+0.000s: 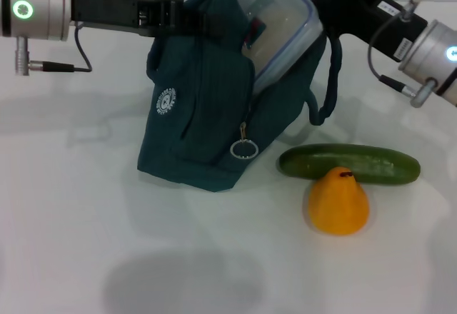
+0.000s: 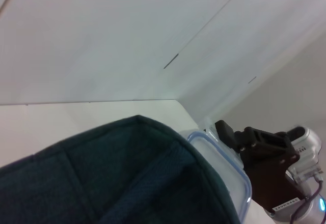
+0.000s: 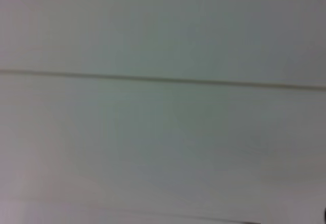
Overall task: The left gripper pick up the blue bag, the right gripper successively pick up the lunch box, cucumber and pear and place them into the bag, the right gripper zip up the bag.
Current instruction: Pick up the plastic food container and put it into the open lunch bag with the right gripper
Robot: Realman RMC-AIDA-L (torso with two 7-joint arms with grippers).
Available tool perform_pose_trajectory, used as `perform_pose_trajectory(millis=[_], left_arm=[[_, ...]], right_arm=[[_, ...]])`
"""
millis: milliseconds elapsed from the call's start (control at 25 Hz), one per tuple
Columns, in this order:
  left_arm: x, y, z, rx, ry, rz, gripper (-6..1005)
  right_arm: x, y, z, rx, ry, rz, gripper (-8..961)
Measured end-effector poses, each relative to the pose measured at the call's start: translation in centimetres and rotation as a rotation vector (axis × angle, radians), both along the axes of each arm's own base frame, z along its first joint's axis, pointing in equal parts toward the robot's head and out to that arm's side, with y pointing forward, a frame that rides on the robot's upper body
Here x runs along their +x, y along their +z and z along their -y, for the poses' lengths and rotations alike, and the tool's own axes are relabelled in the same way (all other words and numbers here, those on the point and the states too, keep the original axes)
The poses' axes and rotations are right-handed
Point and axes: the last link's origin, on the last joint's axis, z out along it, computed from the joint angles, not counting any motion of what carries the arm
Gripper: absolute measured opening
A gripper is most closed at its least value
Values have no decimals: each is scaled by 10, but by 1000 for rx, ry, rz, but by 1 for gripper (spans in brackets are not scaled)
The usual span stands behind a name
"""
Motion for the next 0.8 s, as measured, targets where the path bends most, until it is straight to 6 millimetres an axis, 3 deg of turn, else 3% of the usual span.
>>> perform_pose_trajectory(millis=[560, 800], left_arm=[[3, -4, -2, 2, -21, 8, 61], [3, -8, -3, -2, -25, 16, 61]], right_arm=[[5, -18, -4, -47, -53, 102, 96], [-11, -18, -7, -35, 3, 93, 96]])
